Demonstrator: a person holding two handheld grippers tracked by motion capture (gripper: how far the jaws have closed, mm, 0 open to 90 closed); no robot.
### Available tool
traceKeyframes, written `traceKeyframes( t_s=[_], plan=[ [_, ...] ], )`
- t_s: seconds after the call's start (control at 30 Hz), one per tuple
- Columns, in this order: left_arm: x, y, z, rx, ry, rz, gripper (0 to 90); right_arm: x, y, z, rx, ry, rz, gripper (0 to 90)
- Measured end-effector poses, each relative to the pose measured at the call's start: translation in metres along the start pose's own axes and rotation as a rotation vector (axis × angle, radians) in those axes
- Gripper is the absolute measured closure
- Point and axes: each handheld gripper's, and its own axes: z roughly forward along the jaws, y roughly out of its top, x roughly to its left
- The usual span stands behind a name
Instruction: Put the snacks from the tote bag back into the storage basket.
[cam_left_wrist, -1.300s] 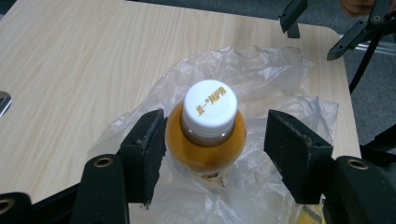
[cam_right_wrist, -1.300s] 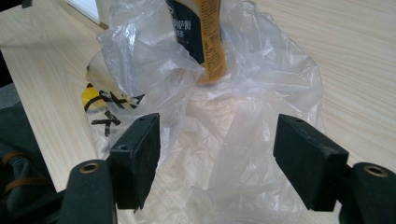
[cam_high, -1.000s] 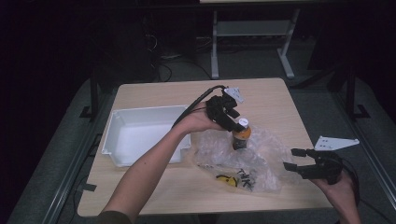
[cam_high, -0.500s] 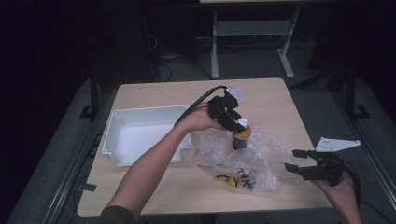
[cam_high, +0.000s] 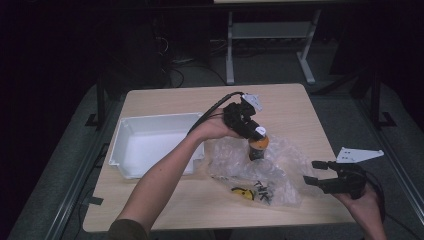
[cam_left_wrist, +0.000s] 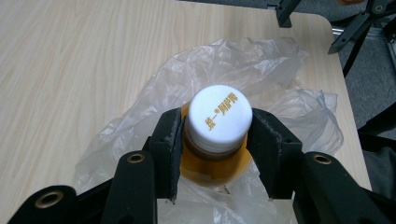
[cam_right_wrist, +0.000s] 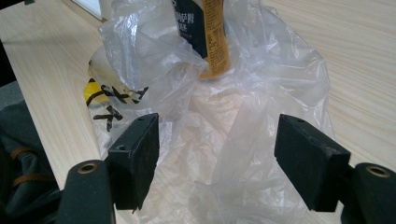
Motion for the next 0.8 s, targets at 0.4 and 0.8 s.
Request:
traceKeyframes(
  t_s=[0.4, 0.8],
  plan=[
    [-0.0008, 0.0017, 0.0044, 0.005, -0.003, 0.012, 55.5, 0.0006, 0.0000, -0.0026, -0.006, -0.003, -0.003, 30.3],
    [-0.0011, 0.0080, 0.0053, 0.032, 0.001, 0.047, 57.4, 0.0009, 0.0020, -0.0002, 0.004, 0.001, -0.012, 30.6]
  ],
)
